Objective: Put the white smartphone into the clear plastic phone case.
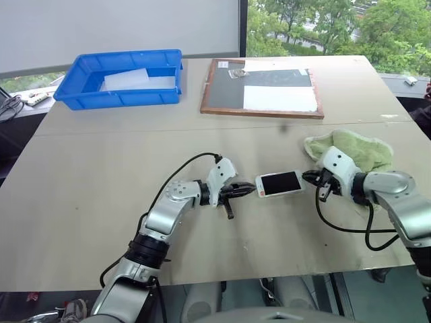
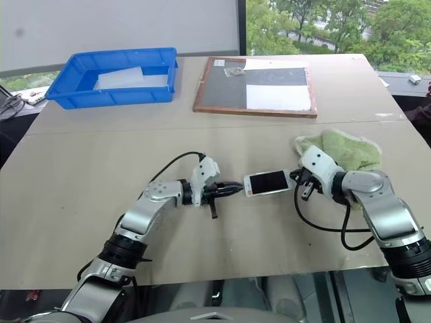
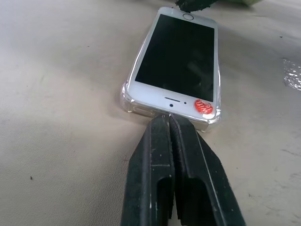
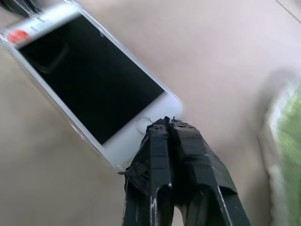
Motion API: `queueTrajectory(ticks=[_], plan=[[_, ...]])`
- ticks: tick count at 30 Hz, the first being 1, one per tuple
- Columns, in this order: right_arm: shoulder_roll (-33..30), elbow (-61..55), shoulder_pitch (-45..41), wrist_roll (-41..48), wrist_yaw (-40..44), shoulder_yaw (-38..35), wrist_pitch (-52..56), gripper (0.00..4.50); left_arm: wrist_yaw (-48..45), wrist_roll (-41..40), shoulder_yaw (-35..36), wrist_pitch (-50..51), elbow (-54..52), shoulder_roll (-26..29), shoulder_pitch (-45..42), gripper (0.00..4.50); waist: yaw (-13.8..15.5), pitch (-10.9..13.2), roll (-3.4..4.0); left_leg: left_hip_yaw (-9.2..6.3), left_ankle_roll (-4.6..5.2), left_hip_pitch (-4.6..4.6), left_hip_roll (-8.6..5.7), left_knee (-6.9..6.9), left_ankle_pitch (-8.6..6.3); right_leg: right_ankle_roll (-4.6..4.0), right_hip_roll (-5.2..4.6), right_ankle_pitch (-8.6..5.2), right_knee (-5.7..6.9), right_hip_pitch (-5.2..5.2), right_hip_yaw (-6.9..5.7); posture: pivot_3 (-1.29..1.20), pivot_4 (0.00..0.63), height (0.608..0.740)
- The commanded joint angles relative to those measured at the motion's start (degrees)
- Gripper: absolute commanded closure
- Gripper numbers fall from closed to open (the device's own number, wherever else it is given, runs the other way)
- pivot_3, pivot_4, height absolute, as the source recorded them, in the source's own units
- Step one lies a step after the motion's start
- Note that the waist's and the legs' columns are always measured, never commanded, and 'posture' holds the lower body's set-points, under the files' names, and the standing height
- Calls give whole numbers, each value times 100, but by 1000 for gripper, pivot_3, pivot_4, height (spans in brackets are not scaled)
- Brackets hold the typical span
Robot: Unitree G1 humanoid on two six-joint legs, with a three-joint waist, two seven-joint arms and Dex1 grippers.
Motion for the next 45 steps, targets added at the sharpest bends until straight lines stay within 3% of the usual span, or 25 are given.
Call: queueTrajectory(ticks=[1,7,15,26,30,37,45], plan=[[-41,-210,-2,145,32,-134,-6,4500,-226,-446,405,-64,-217,143,55,4402,7,0,0,1,0,-1,0,0,0,-1,0,0,0,0,1,0,150,740],[-25,-208,81,196,-39,-163,-64,4500,-426,-661,477,-58,-259,215,-73,4402,44,0,0,0,0,-7,-4,0,0,-2,-4,1,-3,-2,0,0,150,740],[-100,-169,-81,353,-62,-419,-27,4500,-170,-449,12,-74,49,-429,-341,4402,26,1,-1,-1,0,-9,-7,2,0,-1,-5,1,-3,-2,0,0,150,740],[-99,427,-443,97,216,369,67,4500,-269,-6,-458,336,909,-429,-788,4402,30,0,-2,-1,0,-6,-7,3,0,0,-2,1,0,-1,0,0,150,740],[-99,750,-524,80,230,611,643,4500,-197,45,-506,412,989,-473,-882,4402,38,-10,-6,-6,0,3,-8,6,0,-1,-3,1,-2,12,-4,0,150,740],[-240,1142,-524,-91,287,1304,1629,4500,-121,105,-508,328,1055,-557,-881,4402,56,-86,-57,-28,0,38,-7,11,0,-9,-7,-23,-17,64,-28,0,150,740],[132,2061,-674,-424,298,1984,1642,4500,-5,135,-440,283,1204,-684,-932,4402,45,-236,-118,-65,-3,119,13,-10,-4,-3,-22,-30,-64,144,-44,0,150,740]])
